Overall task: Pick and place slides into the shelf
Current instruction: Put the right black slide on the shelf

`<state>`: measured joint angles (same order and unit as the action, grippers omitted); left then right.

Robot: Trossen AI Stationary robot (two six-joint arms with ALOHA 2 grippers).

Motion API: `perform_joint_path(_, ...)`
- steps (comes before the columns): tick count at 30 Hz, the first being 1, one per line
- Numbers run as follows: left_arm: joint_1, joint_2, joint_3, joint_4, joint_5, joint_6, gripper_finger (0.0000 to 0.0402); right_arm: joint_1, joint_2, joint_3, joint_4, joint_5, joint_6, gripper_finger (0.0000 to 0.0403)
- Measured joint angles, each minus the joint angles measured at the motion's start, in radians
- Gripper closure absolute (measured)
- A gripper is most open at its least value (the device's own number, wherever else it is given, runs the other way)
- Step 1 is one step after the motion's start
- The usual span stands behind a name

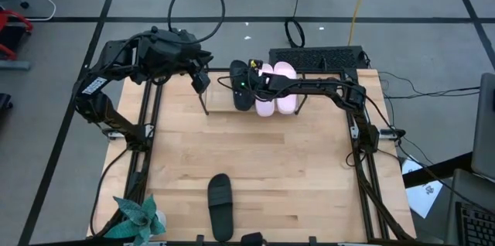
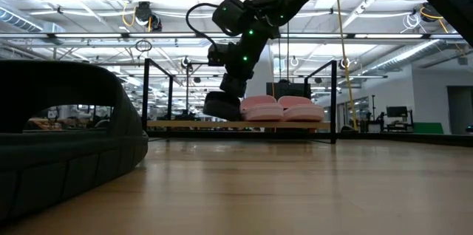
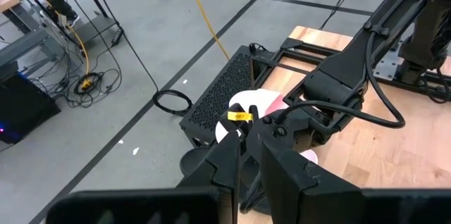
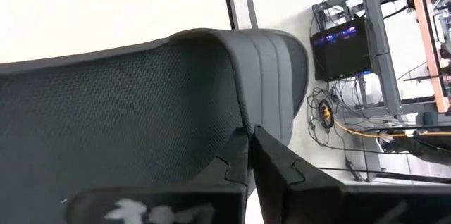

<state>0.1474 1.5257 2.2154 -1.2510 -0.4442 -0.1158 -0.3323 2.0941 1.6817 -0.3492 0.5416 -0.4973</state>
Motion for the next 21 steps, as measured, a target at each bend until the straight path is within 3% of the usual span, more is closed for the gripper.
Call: perform_joint_path(21, 0.0, 0.0, 0.0, 0.035, -0.001, 0.029, 0.035, 0.028, 0.0, 0.008, 0.024, 0.008, -0.015, 0.0403)
